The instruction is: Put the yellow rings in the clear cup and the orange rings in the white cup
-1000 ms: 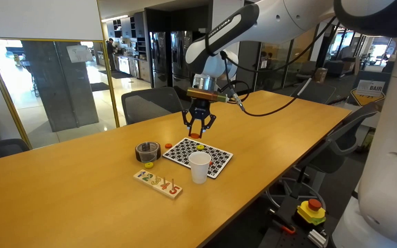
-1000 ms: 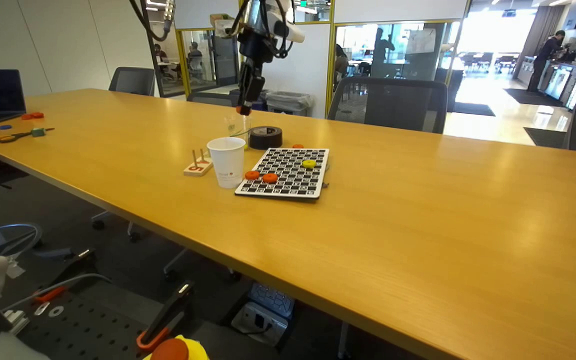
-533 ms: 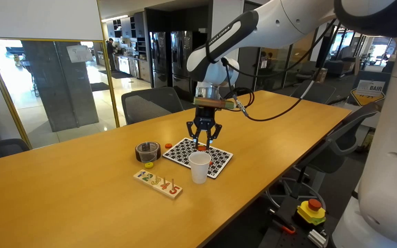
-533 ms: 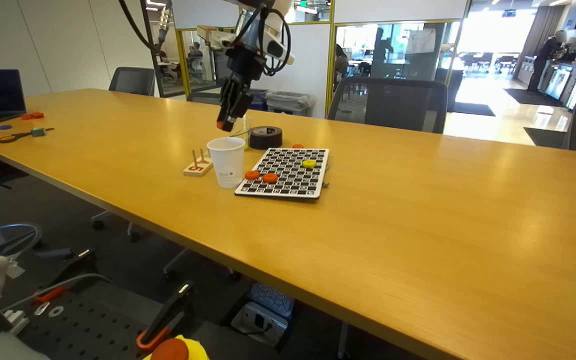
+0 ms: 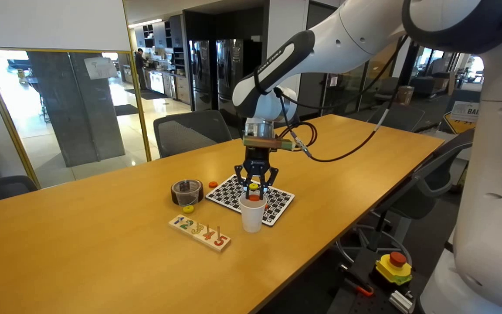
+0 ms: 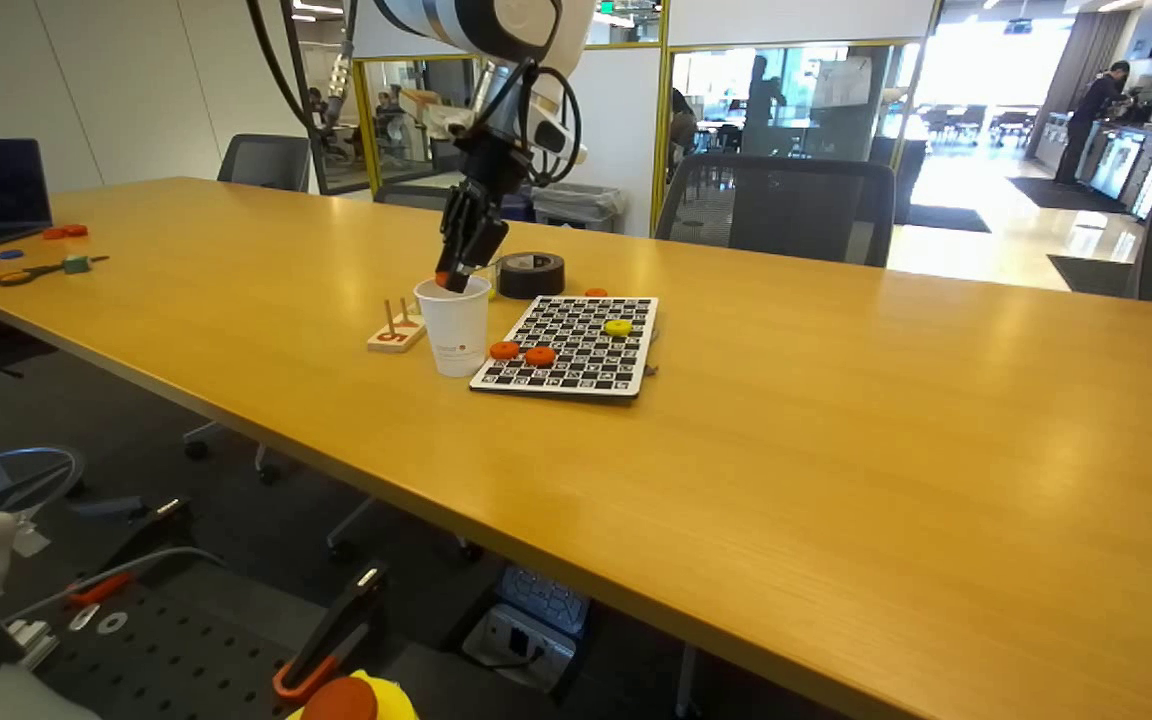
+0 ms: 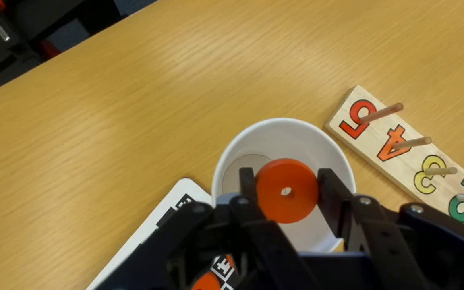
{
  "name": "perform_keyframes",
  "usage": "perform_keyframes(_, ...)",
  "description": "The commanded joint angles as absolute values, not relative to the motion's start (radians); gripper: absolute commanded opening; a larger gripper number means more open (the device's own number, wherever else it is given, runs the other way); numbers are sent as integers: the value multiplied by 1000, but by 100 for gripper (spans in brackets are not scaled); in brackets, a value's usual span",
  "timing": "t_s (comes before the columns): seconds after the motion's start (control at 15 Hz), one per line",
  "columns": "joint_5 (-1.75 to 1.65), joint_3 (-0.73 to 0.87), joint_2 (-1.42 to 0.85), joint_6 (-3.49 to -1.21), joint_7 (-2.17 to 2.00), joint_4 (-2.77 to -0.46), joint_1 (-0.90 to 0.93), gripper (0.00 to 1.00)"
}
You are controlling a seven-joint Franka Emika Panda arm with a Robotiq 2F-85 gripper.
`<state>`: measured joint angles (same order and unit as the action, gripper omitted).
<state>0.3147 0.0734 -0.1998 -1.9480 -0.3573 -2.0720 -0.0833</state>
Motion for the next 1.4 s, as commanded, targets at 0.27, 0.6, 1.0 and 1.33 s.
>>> perform_keyframes(0.27,304,82,-132,-2009,-380,-2136,-68,88)
perform_keyframes(0.6,307,98,4,-2115,-387,-2263,-83,100)
perform_keyframes(1.0,269,121,4,-2401,-553,-2383,-110,100)
perform_keyframes(1.33,232,129,-95,-2557,-681,-2405,-108,100)
